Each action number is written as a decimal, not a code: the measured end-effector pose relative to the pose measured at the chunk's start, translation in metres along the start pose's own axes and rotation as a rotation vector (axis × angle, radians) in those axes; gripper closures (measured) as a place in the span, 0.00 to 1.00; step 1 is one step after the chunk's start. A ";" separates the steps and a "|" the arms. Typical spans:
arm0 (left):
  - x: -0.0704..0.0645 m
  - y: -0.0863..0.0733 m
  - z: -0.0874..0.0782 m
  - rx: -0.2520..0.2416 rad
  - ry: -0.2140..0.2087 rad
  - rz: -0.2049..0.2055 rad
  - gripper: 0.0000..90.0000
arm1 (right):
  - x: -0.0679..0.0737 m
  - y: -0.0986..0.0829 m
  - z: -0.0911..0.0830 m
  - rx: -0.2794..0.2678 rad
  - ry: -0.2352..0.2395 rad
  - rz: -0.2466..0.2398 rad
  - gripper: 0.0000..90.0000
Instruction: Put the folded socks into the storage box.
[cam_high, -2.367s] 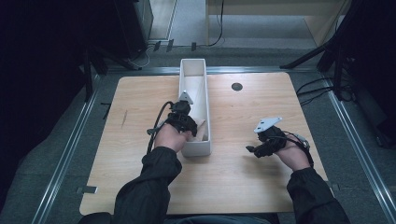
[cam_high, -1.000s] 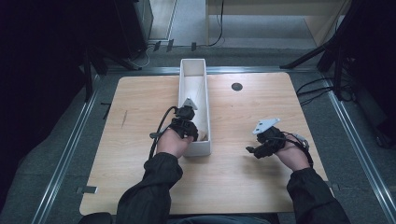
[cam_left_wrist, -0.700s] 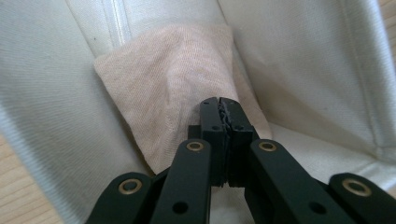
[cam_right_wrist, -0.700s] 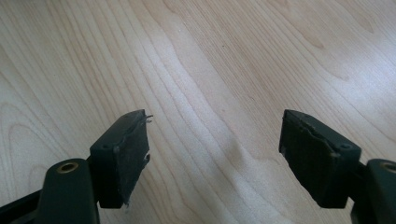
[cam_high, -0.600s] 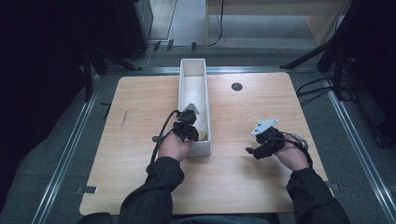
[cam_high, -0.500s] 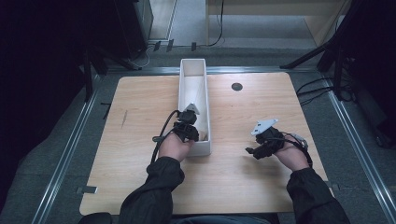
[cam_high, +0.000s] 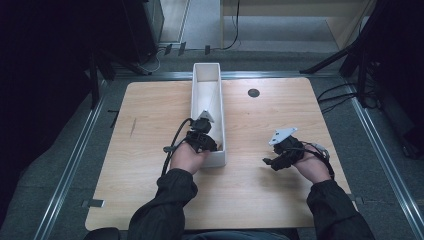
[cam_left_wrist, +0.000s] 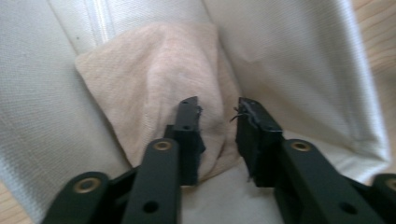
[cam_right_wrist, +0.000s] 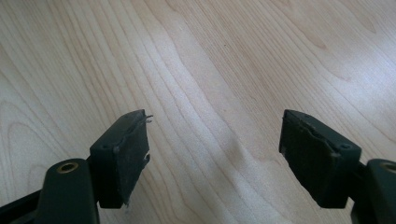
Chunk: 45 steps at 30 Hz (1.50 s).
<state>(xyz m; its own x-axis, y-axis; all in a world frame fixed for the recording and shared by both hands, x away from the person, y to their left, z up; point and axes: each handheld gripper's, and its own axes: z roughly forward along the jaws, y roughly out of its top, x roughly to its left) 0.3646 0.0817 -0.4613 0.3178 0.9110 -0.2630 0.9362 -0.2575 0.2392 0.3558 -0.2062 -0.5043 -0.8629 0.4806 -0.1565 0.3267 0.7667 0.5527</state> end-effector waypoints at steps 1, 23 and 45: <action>0.000 0.000 0.000 0.000 0.000 0.000 0.73 | 0.000 0.000 0.000 -0.001 0.000 -0.002 0.27; 0.018 0.004 -0.067 -0.143 -0.055 0.066 0.57 | -0.001 -0.001 0.000 0.004 0.003 0.003 0.27; 0.071 -0.018 -0.087 -0.223 -0.069 0.095 0.49 | -0.002 -0.003 -0.003 -0.026 0.010 0.029 0.27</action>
<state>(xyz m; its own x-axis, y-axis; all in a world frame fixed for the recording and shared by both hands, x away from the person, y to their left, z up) 0.3576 0.1796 -0.4025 0.4193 0.8601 -0.2906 0.8478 -0.2565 0.4641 0.3556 -0.2113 -0.5029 -0.8573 0.4976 -0.1320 0.3414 0.7415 0.5777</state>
